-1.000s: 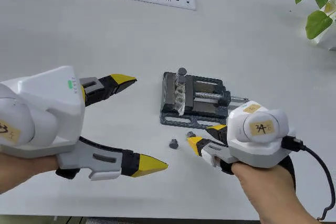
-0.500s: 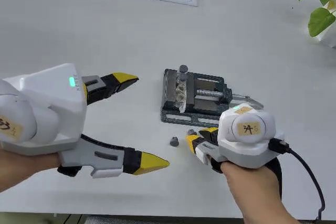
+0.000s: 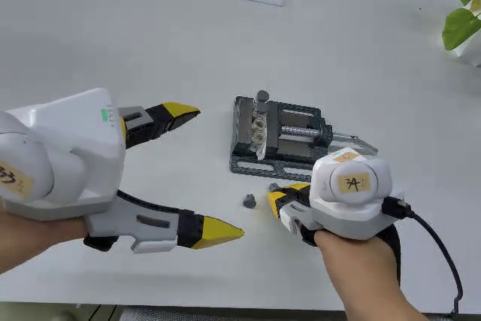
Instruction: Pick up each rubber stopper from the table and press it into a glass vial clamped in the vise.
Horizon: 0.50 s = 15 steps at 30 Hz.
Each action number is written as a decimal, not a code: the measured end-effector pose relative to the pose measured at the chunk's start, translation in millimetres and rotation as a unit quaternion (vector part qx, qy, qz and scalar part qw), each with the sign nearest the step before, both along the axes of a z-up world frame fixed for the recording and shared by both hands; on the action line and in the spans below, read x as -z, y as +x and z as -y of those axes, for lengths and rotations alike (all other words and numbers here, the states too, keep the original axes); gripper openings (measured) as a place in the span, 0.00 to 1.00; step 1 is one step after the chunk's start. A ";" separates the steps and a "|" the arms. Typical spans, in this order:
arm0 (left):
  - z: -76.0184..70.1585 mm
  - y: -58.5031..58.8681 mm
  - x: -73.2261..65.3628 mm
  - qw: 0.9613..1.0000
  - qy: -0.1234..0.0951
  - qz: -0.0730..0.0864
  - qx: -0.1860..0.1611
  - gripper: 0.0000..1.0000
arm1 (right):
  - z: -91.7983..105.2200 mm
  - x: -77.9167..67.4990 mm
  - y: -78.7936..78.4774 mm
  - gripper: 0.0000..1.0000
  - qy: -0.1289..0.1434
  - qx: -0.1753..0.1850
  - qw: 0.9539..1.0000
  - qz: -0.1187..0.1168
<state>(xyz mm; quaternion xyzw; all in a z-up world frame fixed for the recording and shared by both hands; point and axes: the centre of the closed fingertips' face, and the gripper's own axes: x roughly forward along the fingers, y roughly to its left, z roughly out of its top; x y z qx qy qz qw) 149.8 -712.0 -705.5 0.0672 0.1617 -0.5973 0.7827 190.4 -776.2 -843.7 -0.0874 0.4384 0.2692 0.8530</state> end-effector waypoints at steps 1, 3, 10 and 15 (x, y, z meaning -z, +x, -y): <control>0.0 0.0 0.1 1.000 0.000 0.000 0.000 0.90 | 0.0 0.1 -0.1 0.08 0.000 -0.001 1.000 0.000; -0.1 -0.1 0.0 1.000 0.000 0.000 0.000 0.90 | 0.2 0.0 0.1 0.08 -0.001 -0.006 1.000 0.001; 0.2 0.0 -0.6 1.000 0.000 -0.001 0.002 0.88 | 0.7 0.3 -0.8 0.07 -0.004 -0.024 1.000 0.004; 0.1 0.8 -1.6 1.000 0.001 -0.001 0.002 0.87 | 1.8 -4.0 -3.4 0.07 -0.003 -0.053 0.998 0.012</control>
